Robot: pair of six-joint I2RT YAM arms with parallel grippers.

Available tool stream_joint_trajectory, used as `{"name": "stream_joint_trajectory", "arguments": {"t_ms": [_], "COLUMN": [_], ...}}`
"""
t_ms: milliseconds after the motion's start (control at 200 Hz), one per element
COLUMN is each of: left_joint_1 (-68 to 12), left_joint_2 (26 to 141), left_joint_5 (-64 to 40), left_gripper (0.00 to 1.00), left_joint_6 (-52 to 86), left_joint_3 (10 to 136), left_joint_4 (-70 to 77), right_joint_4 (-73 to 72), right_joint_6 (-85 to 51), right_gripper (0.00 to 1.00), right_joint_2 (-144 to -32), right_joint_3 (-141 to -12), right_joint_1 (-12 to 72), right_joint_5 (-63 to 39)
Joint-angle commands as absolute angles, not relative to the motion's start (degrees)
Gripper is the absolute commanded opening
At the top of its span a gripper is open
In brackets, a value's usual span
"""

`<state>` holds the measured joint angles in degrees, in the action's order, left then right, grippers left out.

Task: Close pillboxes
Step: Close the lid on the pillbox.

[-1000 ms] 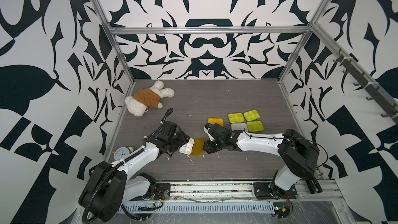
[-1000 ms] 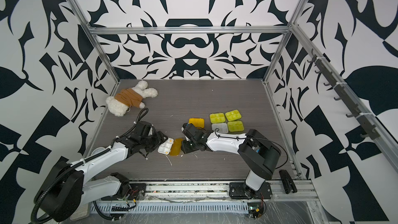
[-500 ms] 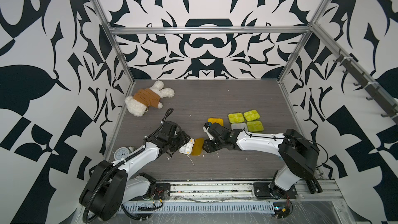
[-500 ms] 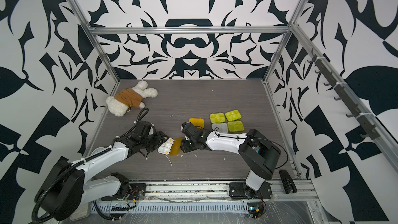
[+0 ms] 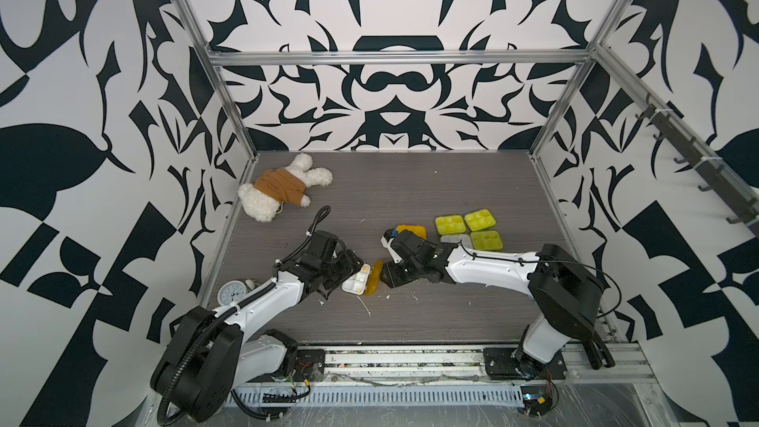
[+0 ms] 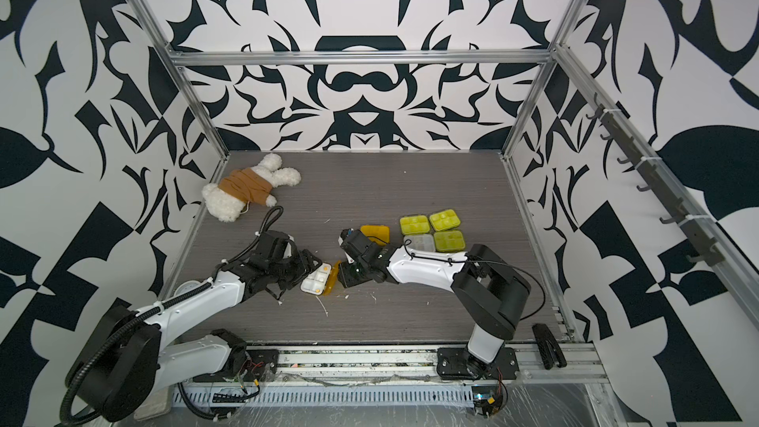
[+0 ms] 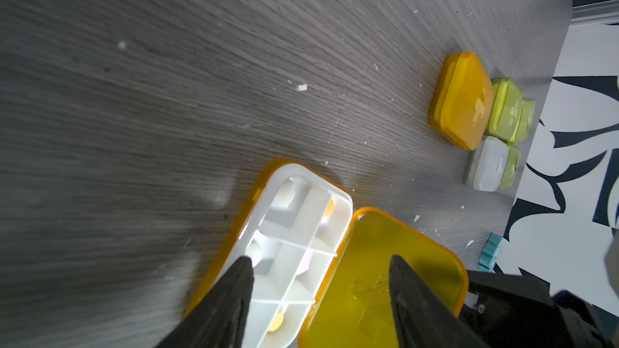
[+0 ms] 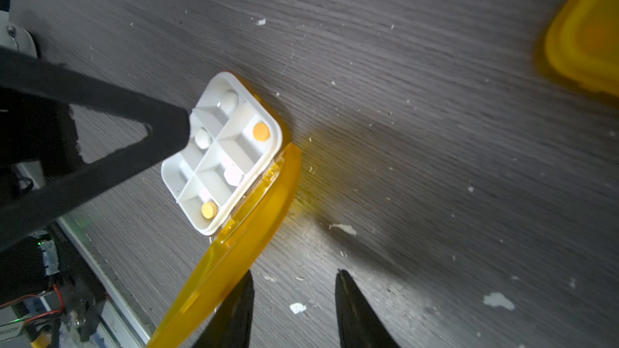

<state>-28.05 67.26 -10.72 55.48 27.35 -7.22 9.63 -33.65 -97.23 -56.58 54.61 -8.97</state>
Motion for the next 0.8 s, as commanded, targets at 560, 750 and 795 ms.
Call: {"name": "stream_joint_trajectory", "arguments": {"t_ms": [560,750,795], "left_joint_1": [-26.3,-24.7,-24.4], "left_joint_2": [58.9,55.2,54.2], "left_joint_5": [-6.1,-4.3,-3.9], "left_gripper": [0.69,0.70,0.70], "left_joint_6": [52.5,50.4,49.7], "left_joint_3": [28.8,31.1,31.5], "left_joint_4": [-15.3,-20.5,-21.5], "right_joint_4": [13.3,13.5,13.5], "right_joint_6": [-30.2,-29.9,-29.9], "right_gripper": [0.43,0.43,0.44], "right_joint_2": [-100.0,-101.2,-101.7], "right_joint_3": [-64.7,-66.5,-67.0], "right_joint_1": [55.3,55.3,55.3], "right_joint_5": [-8.7,-8.4,-8.5]}}
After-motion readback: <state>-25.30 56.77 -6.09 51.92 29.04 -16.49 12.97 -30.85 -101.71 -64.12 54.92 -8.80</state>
